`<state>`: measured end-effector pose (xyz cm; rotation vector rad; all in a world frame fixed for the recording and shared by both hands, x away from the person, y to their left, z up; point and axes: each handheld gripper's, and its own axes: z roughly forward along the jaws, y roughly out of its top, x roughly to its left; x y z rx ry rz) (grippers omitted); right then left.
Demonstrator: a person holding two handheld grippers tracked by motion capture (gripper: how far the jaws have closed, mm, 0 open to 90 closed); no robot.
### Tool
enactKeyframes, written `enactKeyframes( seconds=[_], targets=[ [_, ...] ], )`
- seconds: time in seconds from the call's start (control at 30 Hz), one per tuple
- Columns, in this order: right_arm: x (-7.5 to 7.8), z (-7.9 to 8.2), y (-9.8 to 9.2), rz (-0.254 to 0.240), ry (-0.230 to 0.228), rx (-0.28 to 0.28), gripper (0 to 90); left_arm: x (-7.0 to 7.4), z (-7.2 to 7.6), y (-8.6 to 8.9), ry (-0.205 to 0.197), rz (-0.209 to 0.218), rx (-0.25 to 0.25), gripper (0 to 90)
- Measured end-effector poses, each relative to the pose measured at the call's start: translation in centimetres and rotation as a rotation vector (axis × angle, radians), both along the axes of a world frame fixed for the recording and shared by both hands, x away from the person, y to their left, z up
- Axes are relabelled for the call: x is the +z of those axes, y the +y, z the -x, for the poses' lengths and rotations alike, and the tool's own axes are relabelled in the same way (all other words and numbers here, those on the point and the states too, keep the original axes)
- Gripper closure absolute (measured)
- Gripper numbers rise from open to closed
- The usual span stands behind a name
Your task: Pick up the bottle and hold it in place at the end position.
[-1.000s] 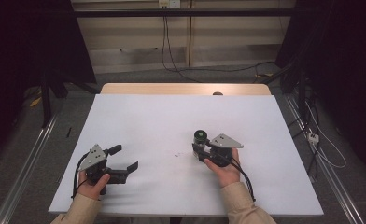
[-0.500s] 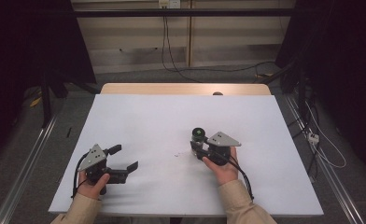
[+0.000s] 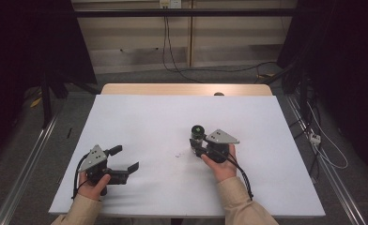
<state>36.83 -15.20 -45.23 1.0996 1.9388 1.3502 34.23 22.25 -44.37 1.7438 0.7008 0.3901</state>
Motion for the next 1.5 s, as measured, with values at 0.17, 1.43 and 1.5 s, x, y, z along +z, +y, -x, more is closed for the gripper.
enactKeyframes(
  seconds=[0.17,1.43,1.5],
  targets=[
    [0.3,-0.5,0.4,0.013,0.002,0.003,53.8,0.0,0.0,0.0,0.001,-0.001,-0.001,5.1],
    [-0.1,-3.0,1.5,0.040,-0.014,-0.013,53.8,-0.1,0.0,0.0,0.003,-0.005,-0.004,5.1],
    [-0.2,-3.0,1.6,0.040,-0.013,-0.016,53.8,-0.1,0.0,0.0,0.002,0.000,-0.004,5.1]
  ],
)
